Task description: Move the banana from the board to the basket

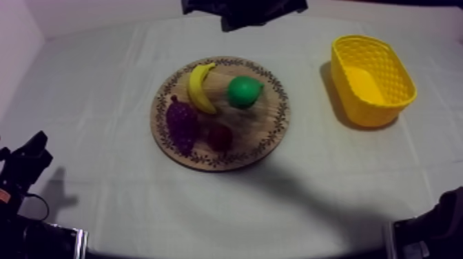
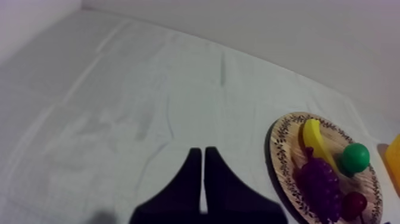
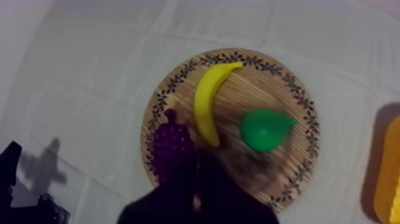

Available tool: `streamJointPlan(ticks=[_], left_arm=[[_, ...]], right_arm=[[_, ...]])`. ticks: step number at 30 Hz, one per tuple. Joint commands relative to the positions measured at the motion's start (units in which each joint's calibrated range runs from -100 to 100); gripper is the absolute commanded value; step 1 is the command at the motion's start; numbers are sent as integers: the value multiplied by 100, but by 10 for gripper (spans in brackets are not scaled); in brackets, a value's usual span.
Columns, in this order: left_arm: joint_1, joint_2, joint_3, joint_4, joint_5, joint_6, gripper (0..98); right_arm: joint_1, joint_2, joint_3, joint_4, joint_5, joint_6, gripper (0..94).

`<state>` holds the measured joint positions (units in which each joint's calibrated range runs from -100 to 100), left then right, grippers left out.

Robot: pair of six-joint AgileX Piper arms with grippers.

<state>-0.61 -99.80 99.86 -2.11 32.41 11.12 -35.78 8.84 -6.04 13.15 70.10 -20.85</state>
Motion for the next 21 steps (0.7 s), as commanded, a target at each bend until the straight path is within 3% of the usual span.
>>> streamJointPlan(ticks=[1, 11, 21], left_arm=[[0, -3, 3, -2, 0, -1, 1], [0, -3, 3, -2, 0, 0, 1], [0, -3, 3, -2, 0, 2, 1]], right_arm=[[-21, 289, -258, -72, 31, 27, 2], [-122, 1531, -1315, -143, 582, -280, 2], [25, 2179, -2133, -187, 1052, -249, 2]])
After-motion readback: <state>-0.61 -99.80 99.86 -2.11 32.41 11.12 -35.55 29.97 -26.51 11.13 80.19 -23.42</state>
